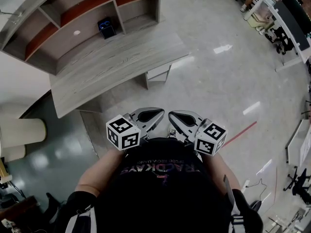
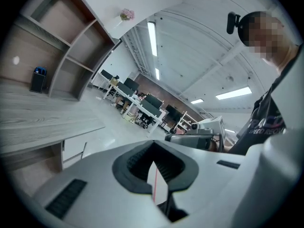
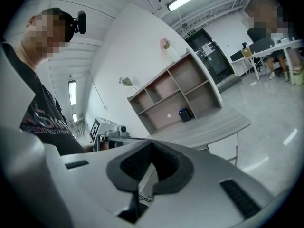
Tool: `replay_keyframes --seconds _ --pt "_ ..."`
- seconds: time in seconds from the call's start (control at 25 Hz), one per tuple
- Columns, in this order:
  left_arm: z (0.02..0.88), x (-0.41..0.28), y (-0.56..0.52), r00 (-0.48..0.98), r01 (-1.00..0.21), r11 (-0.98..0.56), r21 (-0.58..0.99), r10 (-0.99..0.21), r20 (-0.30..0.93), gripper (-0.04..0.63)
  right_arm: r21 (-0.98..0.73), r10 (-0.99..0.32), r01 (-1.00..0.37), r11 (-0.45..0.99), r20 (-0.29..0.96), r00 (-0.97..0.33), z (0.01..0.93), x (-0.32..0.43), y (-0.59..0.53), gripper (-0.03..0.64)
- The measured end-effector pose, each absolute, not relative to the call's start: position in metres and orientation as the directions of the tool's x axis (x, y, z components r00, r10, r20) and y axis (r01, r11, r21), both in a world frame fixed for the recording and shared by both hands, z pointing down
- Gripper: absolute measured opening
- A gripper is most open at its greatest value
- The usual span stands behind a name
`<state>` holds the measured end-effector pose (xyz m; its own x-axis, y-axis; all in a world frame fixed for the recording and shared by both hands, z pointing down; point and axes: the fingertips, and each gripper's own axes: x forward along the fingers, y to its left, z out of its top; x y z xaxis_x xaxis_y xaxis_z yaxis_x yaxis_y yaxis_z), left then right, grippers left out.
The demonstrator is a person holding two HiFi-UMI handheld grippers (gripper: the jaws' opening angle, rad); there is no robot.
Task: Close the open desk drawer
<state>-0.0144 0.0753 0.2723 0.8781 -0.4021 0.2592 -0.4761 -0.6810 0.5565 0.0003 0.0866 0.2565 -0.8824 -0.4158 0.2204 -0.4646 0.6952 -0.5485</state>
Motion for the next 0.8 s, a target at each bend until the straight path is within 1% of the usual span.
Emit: replay_keyframes --seconds 0.36,0.8 --pt "0.2746 -0.015 0.0774 0.877 -0.478 -0.671 0.568 -0.407 0.257 0.011 -0.553 -0.411 -0.463 0.693 0.225 -0.883 0.259 0.0 0.0896 0.017" --pt "0.2687 -0.0206 0.072 0.871 -0.488 -0.688 0.537 -0.418 0.257 0.009 -0.543 -0.402 -0.449 0.709 0.212 -0.891 0.2551 -0.0074 0.0831 0.017"
